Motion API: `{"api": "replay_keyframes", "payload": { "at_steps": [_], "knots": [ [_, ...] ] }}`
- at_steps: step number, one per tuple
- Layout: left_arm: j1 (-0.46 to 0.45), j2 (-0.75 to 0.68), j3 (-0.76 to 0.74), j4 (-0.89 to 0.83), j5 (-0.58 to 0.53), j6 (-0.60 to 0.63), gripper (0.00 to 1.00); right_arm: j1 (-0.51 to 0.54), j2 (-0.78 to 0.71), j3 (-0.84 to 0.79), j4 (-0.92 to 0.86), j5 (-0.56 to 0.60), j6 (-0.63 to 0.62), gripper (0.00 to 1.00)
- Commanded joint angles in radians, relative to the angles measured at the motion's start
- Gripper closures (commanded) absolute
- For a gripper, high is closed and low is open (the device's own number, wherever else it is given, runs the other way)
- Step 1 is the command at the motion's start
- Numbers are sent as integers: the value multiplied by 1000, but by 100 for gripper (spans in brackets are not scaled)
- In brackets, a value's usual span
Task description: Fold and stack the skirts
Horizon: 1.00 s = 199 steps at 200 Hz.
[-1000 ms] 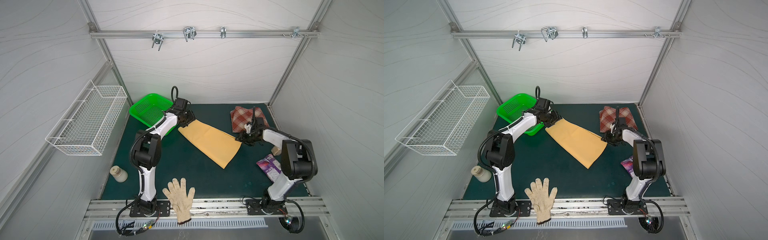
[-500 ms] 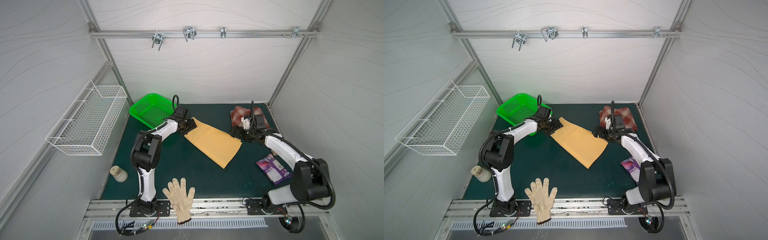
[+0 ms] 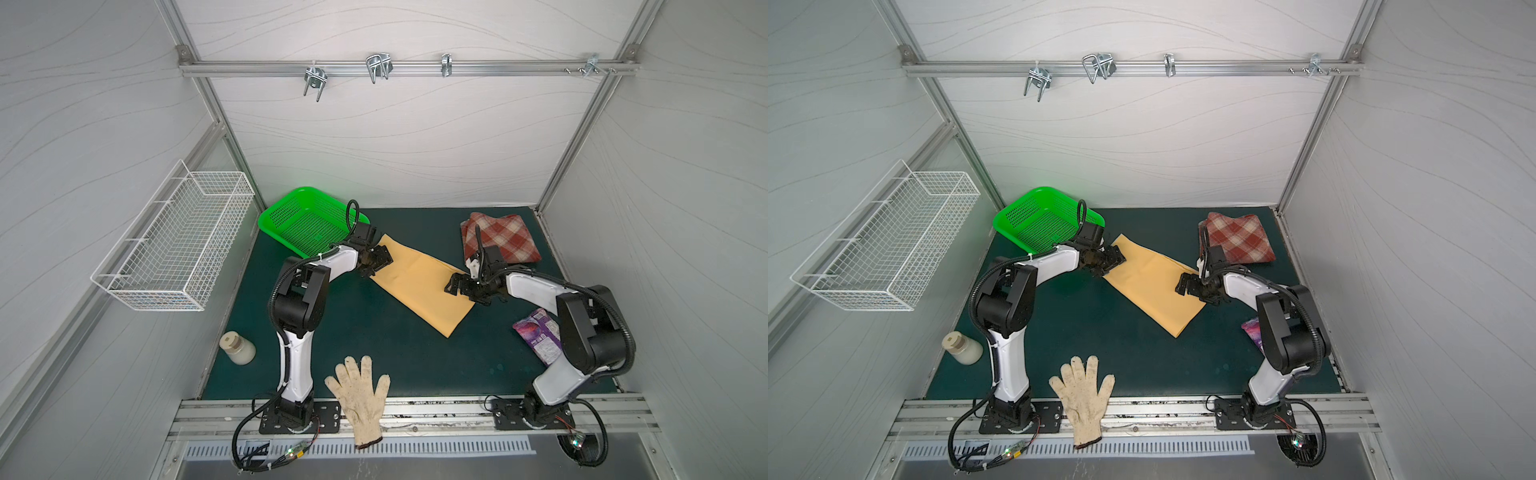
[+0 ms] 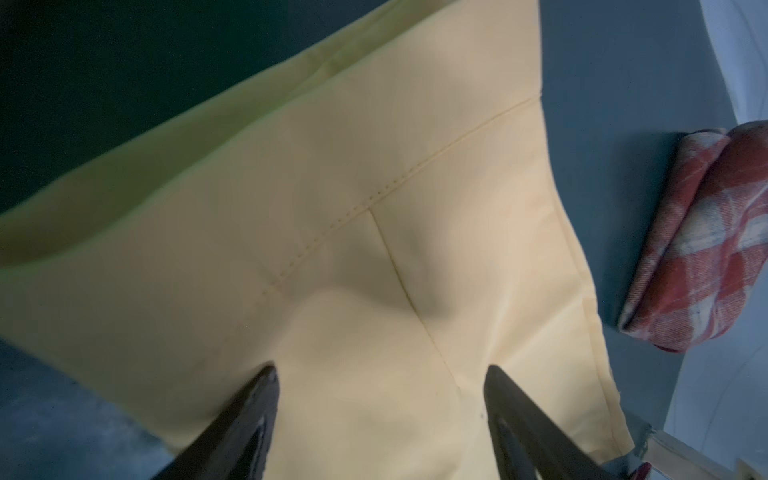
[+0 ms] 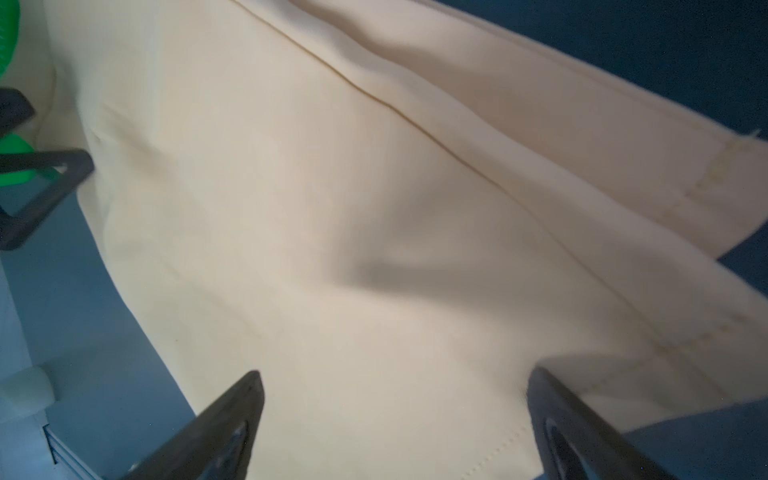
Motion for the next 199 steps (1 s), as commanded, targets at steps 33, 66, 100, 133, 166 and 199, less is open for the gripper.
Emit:
{"api": "replay_keyframes", "payload": {
  "at_steps": [33,66,100,133,166,199],
  "knots": [
    [-8,-95,-198,154,-98,-93,22,3,105,59,-4,54,-32,1],
    [-42,-176,-322,226,-136,-146,22,5,122,82,-14,69,-52,1],
    [-136,-296,-494,326,-213,-240,22,19,142,111,-42,78,-76,1],
    [-272,-407,-627,382,-314,-321,22,49,123,98,-40,93,-82,1],
    [-383,-504,-733,399,-393,-406,21,66,114,107,-50,106,-90,1],
    [-402,-605,-791,377,-423,-430,21,69,143,173,-90,137,-114,1]
  ]
}}
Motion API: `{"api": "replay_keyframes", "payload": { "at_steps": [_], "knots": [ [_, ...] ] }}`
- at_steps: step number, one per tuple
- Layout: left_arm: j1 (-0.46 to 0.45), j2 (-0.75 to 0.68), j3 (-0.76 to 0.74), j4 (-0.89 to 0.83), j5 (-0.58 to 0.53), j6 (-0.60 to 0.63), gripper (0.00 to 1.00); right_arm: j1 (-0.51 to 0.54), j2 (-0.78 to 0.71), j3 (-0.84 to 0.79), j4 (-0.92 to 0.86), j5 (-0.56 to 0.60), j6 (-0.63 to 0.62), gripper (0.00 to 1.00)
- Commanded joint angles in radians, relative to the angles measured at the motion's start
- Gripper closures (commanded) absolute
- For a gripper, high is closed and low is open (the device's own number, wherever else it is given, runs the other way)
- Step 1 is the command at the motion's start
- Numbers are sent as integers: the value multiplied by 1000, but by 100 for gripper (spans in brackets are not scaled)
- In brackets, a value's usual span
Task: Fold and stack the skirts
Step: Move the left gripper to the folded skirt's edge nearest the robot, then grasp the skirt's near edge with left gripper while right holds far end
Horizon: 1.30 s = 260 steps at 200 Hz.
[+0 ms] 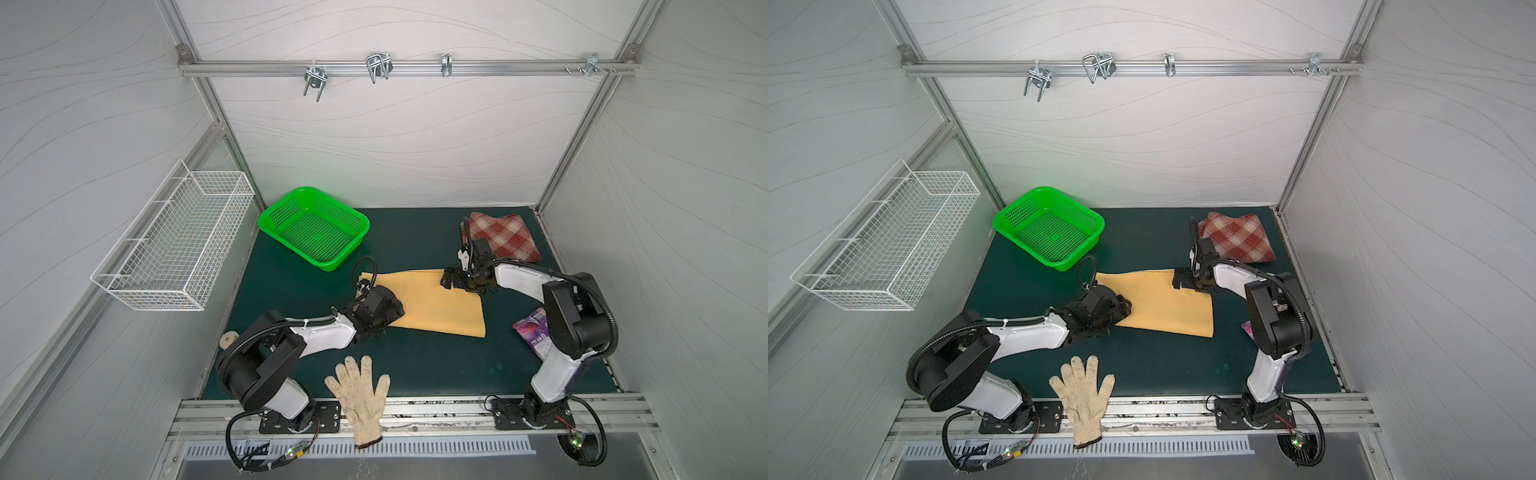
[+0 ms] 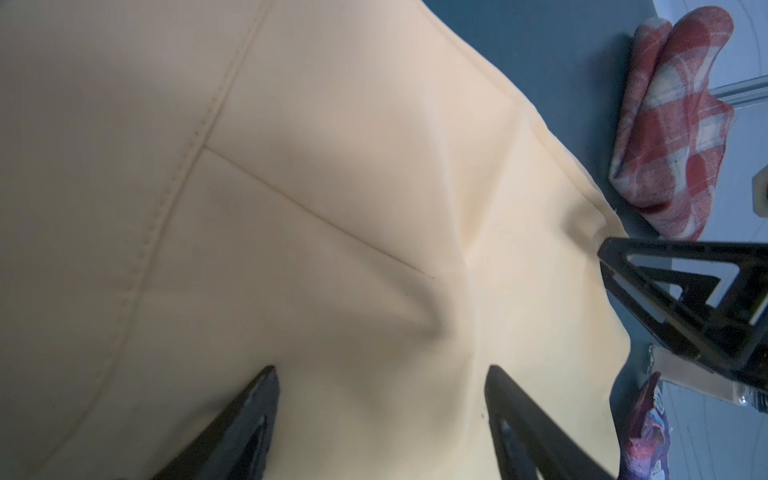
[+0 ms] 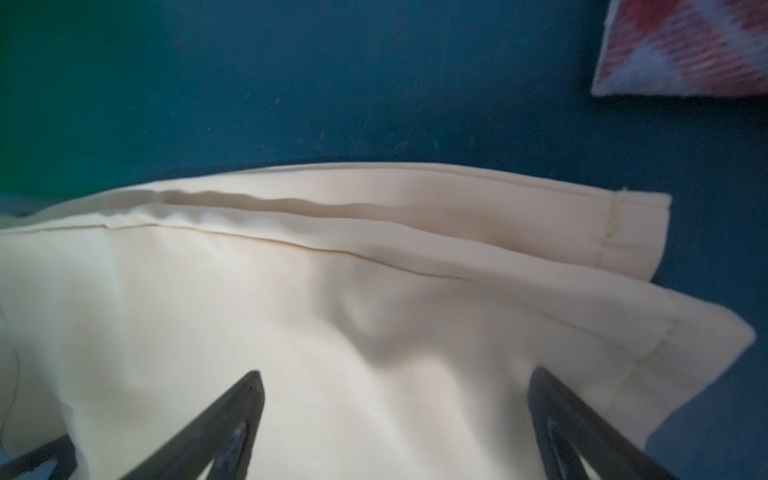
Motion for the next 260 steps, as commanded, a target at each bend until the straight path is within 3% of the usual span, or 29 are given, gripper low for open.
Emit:
{"api": "replay_keyframes", "payload": {
  "at_steps": [1,39,73,91,115,146,190,260],
  "knots": [
    [-3,-64,-24,-22,-72,-53,21,13,32,50,-80,14,-31,1],
    [-2,-226,23,-183,-140,22,19,13,-81,88,-102,40,-55,1],
    [-2,-290,132,-272,-127,113,12,11,-244,43,-125,22,-36,1],
    [-3,-257,206,-311,-124,172,4,11,-348,-31,-125,13,-20,1],
    [-2,-166,298,-331,-77,259,1,10,-459,-115,-142,-3,1,1],
    [23,-33,386,-342,35,285,1,6,-541,-213,-169,-16,5,1],
    [88,31,279,-216,142,238,1,-28,-602,-341,-143,-8,21,1],
    [218,49,143,-187,214,251,1,-79,-499,-374,-85,-35,27,1]
  ]
}}
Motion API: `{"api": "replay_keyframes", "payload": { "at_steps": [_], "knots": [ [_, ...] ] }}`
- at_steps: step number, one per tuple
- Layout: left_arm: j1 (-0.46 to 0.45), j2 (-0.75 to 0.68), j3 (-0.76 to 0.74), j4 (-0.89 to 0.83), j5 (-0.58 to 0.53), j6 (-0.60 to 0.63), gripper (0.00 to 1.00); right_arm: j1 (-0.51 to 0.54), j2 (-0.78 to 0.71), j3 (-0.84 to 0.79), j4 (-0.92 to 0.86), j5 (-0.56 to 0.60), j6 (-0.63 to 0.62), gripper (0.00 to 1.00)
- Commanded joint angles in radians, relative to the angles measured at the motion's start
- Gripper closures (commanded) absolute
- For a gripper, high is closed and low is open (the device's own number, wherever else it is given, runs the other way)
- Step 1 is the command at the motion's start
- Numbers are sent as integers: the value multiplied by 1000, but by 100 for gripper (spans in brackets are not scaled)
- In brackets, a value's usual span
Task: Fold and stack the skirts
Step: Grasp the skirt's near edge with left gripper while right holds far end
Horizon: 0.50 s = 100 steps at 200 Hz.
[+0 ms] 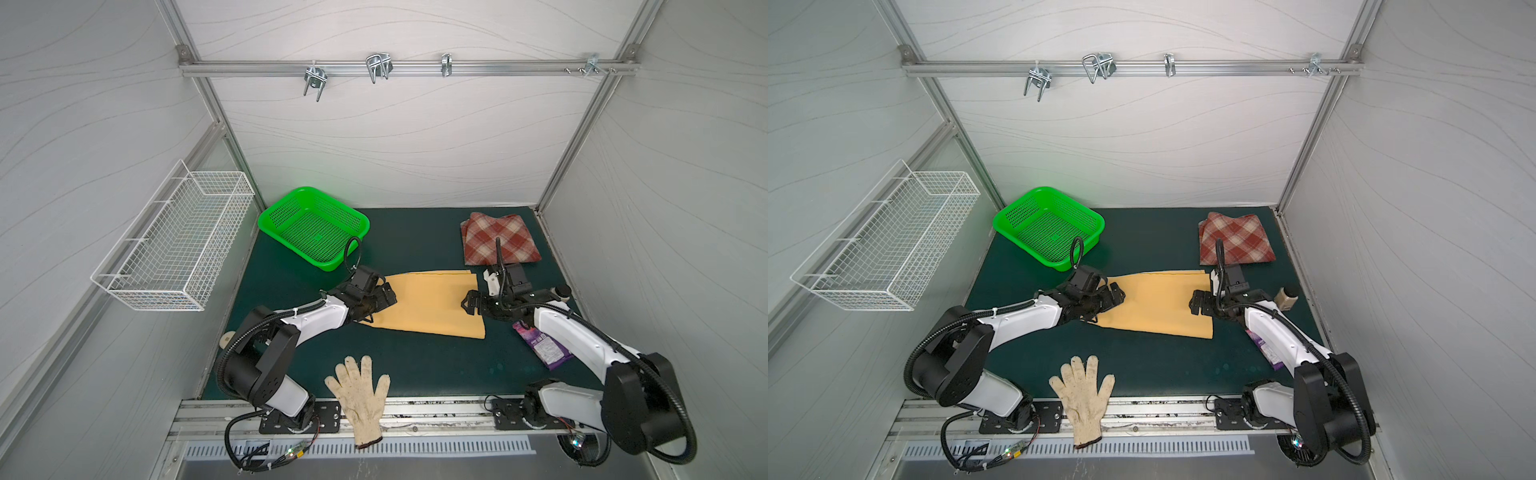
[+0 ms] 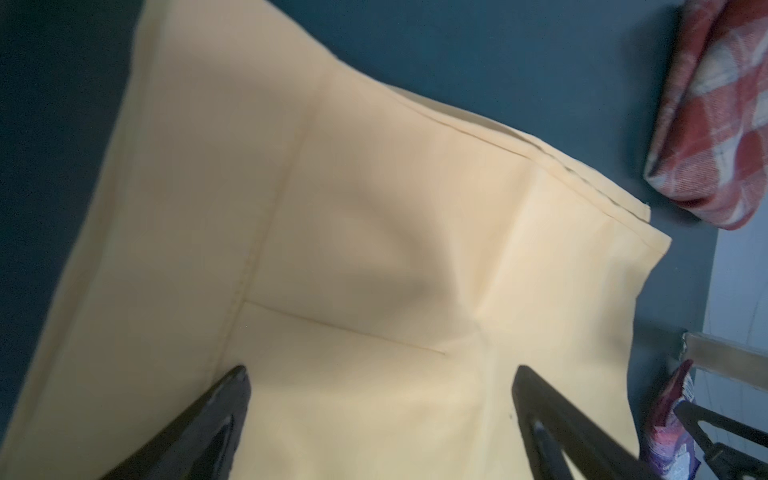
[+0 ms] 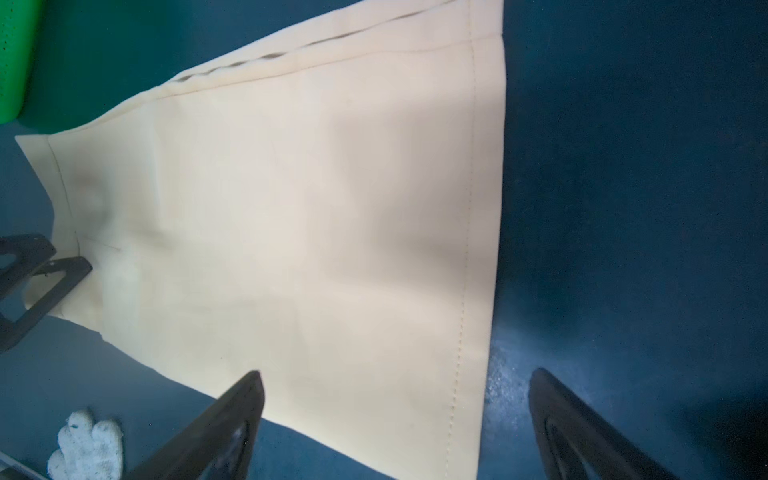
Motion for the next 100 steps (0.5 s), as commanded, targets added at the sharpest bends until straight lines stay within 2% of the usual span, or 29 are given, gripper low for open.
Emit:
{"api": "replay_keyframes", "payload": {
  "at_steps": [1,45,100],
  "knots": [
    [13,14,-4,33,22,10,1,-15,43,-2,31,-21,7,1],
    [42,25,-49,-12,-28,-2,1,-87,135,-10,101,-68,-10,3],
    [81,42,-77,-21,-29,5,1,-89,265,18,145,-102,-10,11]
  ]
}}
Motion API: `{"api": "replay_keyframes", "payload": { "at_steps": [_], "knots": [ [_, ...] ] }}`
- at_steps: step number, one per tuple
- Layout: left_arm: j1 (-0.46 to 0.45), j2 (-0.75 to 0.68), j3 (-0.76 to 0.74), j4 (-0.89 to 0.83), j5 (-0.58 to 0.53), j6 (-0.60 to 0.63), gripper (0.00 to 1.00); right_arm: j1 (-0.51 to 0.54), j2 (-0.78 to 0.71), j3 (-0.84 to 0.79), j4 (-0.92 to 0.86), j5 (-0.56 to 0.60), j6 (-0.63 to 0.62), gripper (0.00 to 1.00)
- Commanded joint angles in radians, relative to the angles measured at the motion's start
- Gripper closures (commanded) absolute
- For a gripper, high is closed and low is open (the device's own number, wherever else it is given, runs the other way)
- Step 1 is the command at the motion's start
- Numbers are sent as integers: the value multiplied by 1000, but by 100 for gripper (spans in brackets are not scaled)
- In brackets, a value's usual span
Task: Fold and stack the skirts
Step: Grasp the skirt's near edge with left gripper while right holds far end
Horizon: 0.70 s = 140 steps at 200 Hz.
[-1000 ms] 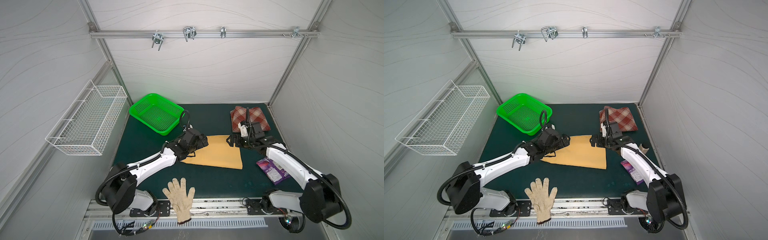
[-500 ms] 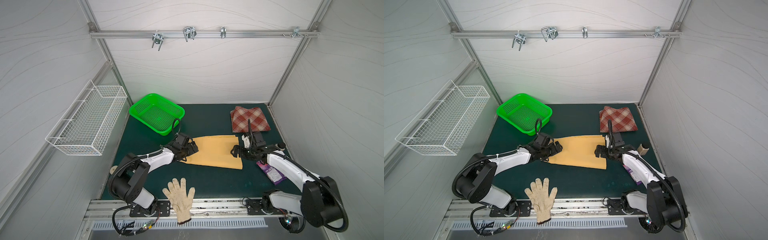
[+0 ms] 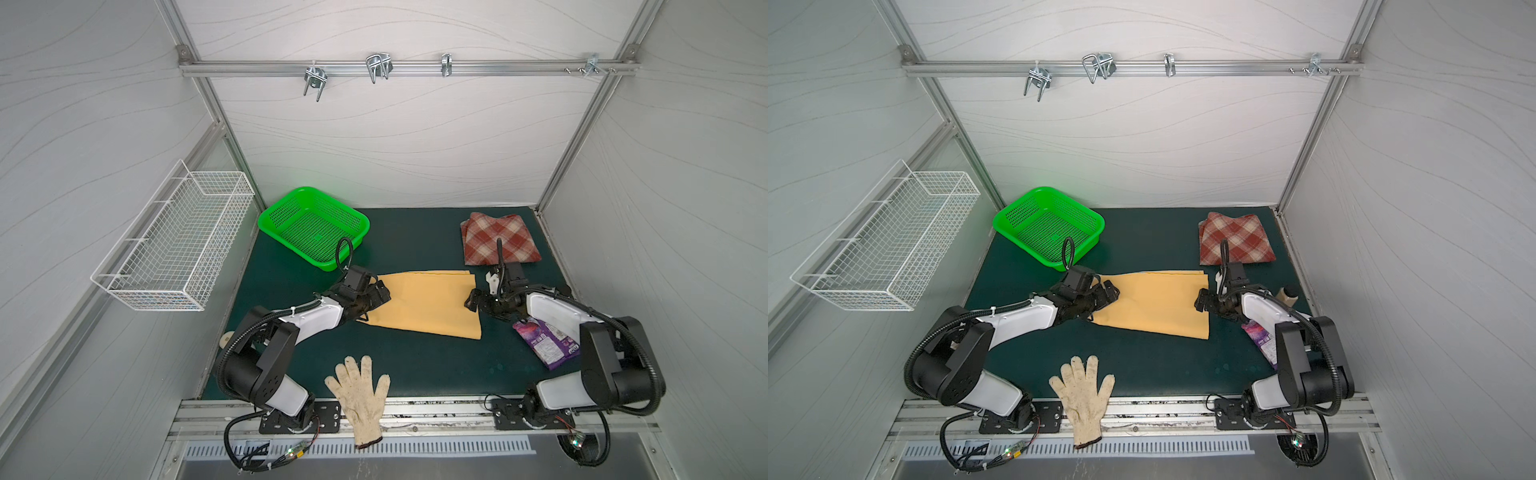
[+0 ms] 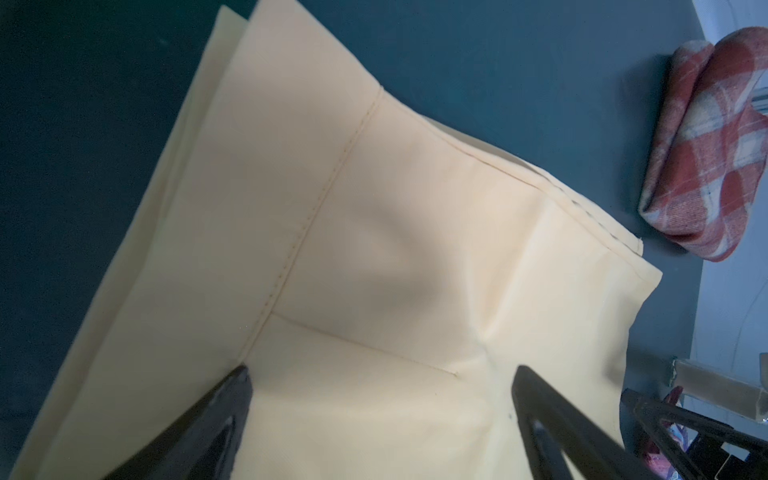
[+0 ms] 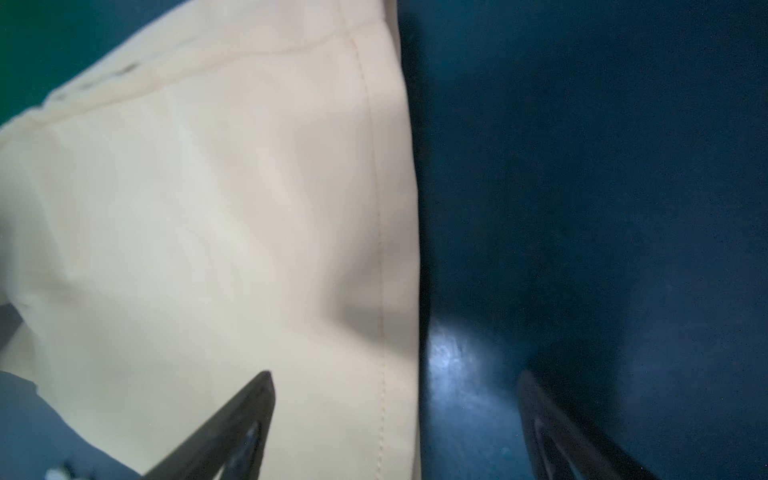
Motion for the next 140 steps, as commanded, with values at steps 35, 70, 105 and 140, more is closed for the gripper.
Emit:
{"api": "replay_keyframes", "payload": {
  "at_steps": [35,70,105,140],
  "knots": [
    [16,60,-43,-84,-32,-7,1,1,97,14,60,-83,33,17],
    [16,74,-51,-66,-22,-18,1,1,135,23,68,-85,59,21],
    [17,88,-51,-54,-14,-20,2,12,168,56,51,-100,78,27],
    [17,85,-48,-50,-5,-22,2,29,207,81,46,-109,94,28]
  ]
}}
